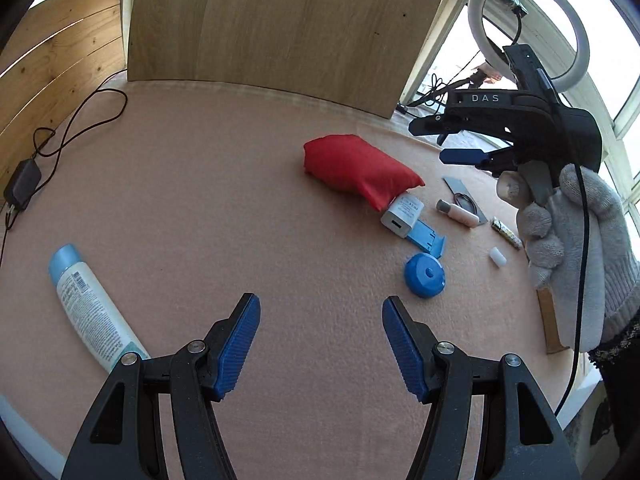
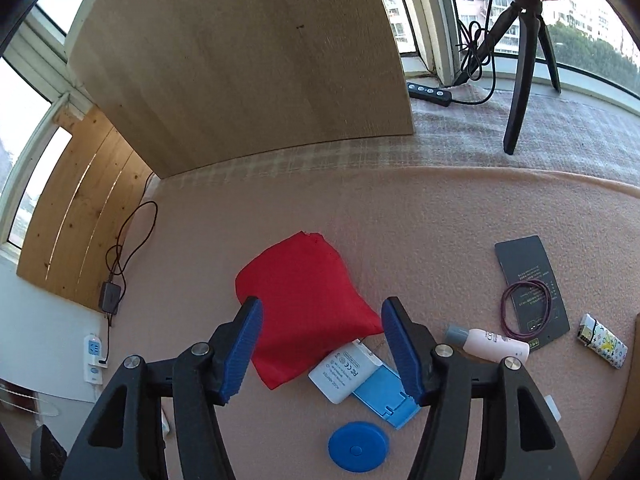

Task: Organize objects
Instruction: 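Move the right gripper to the red cushion and grasp its edge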

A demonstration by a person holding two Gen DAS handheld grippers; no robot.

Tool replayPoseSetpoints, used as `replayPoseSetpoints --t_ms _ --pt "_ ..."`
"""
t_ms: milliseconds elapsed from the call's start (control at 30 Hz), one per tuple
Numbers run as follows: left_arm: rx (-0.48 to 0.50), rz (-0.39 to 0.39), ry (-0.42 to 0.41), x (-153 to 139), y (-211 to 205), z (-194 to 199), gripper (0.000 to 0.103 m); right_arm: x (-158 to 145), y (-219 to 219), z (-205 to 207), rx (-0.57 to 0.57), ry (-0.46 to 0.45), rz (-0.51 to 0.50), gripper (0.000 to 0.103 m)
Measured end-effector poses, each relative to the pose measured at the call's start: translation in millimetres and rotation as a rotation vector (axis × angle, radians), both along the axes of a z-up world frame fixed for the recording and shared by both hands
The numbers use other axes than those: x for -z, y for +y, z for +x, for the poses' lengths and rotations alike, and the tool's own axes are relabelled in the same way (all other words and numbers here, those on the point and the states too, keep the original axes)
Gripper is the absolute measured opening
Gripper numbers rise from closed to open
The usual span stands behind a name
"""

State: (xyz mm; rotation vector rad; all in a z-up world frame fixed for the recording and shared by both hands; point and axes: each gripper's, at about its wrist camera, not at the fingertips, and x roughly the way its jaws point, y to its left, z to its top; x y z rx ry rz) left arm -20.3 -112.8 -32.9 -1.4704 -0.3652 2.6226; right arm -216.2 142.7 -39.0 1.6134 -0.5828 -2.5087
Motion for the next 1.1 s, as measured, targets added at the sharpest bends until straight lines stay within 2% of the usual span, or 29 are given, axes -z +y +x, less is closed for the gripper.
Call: replayPoseSetpoints --t_ms 267,567,667,800,967,1100 --pt "-0.024 0.008 -0.016 9 -20 -7 0.067 32 -17 -38 -0.006 -0.046 0.023 0.058" --pt "-0.053 0.020 -0.035 19 -32 -15 0.067 49 -29 -60 -0.031 -0.070 -0.003 0.058" --pt "-0.064 0.023 -0.039 20 -33 -15 0.067 50 -44 -62 -0.077 -0.067 0.028 0.058" --pt "-0.077 0.025 -0.041 21 -35 -12 0.067 51 -70 -61 -0.168 -0.073 0.021 0.057" --pt "-0.093 0.028 -0.036 19 -38 -7 0.067 53 -107 -45 -0.282 -0.084 0.045 0.057" --pt "-0.102 0.033 -0.040 19 -39 1 0.067 56 -121 -27 -0.315 -0.104 0.040 0.057"
